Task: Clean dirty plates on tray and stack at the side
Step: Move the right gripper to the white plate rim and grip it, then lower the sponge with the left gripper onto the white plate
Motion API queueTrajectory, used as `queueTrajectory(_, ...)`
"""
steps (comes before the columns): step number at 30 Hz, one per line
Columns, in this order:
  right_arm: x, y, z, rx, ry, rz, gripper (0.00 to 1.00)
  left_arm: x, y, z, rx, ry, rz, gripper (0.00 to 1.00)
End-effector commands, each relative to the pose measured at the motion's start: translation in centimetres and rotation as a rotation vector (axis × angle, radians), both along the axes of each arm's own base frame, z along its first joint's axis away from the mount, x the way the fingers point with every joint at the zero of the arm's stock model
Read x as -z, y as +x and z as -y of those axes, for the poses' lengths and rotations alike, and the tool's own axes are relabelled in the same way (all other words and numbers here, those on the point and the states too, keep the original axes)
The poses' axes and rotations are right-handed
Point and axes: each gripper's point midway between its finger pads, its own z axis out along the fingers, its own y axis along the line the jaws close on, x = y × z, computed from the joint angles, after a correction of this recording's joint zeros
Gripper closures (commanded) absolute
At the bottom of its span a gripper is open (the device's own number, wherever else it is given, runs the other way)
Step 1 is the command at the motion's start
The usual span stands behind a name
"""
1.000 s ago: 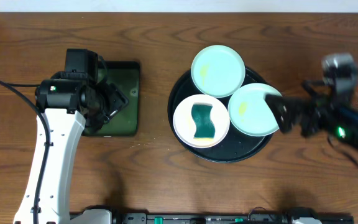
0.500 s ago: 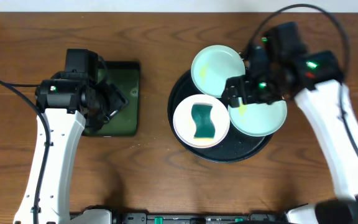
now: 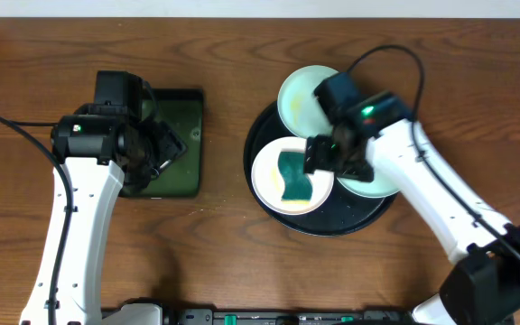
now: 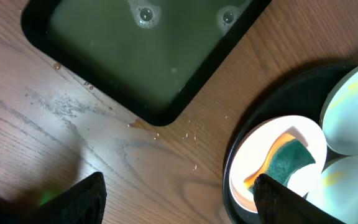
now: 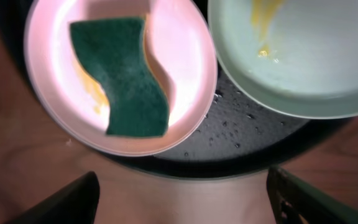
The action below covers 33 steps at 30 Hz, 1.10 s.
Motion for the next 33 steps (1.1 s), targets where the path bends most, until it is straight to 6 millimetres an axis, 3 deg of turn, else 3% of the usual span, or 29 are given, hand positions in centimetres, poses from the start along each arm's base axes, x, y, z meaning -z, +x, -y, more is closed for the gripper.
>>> queueTrajectory(1, 1.7, -0.1, 1.9, 0.206, -0.129, 0.057, 0.18, -0.2, 0.0, -0.2, 0.002, 0.007, 0.002, 0.23)
queueTrajectory(6, 3.2, 1.2, 2.4, 0.273, -0.065, 0.066, 0.26, -0.2, 0.0, -0.2, 0.002, 0.007, 0.002, 0.23)
queueTrajectory(9, 3.5, 2.0, 3.2, 0.268, -0.052, 0.075, 0.36, -0.2, 0.0, -0.2, 0.002, 0.007, 0.002, 0.23)
queueTrajectory(13, 4.9, 1.7, 2.3, 0.153, 0.019, 0.045, 0.32, -0.2, 0.0, -0.2, 0.002, 0.007, 0.003, 0.23)
queueTrajectory(23, 8.7, -1.1, 1.6, 0.222, 0.038, -0.022, 0.39, -0.2, 0.0, -0.2, 0.002, 0.007, 0.003, 0.23)
queueTrajectory(29, 10.3, -1.0, 1.4, 0.241, 0.058, 0.015, 0.43, -0.2, 0.0, -0.2, 0.002, 0.007, 0.003, 0.23)
queueTrajectory(33, 10.4, 0.1, 1.2, 0.244, 0.07, 0.065, 0.43, -0.2, 0.0, -0.2, 0.002, 0.007, 0.003, 0.23)
